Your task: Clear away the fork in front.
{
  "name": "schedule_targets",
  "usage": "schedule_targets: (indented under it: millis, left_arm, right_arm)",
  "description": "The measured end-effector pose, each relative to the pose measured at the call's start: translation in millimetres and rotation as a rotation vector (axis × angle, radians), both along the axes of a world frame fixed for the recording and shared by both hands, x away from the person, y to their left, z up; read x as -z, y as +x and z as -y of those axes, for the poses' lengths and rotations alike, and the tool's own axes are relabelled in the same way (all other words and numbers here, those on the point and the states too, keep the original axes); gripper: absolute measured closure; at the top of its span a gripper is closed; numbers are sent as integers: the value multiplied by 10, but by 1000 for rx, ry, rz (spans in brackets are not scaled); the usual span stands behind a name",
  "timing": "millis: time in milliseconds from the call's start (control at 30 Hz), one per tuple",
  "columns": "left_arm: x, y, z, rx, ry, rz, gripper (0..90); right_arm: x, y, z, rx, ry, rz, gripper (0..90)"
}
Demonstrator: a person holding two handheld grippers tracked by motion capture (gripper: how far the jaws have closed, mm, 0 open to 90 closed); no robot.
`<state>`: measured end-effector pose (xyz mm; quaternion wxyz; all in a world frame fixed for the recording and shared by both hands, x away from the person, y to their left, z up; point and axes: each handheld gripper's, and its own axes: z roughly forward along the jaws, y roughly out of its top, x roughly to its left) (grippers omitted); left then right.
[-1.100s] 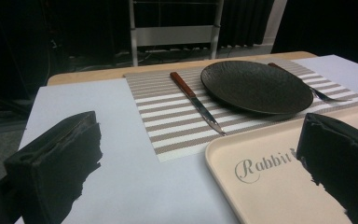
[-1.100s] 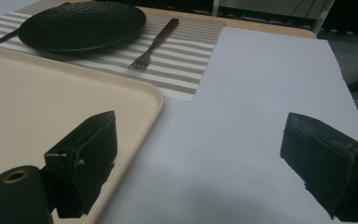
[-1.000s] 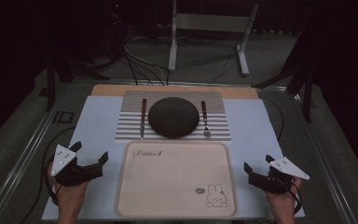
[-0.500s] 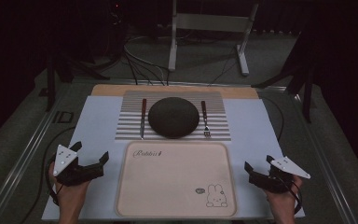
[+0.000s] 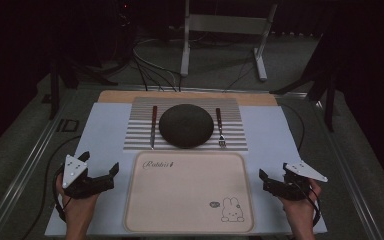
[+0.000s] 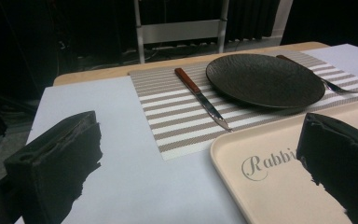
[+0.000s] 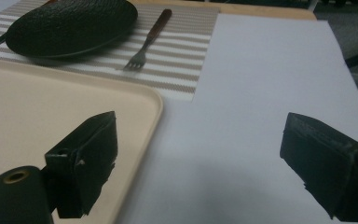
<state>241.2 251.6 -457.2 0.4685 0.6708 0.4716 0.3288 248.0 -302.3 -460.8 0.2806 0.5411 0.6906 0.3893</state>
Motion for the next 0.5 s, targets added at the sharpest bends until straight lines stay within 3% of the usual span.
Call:
schedule_targets:
  millis: [500]
  left_arm:
    - [12, 3, 32, 13, -3, 0, 0]
  right_arm:
    - [-270, 355, -166, -12, 5, 23, 111]
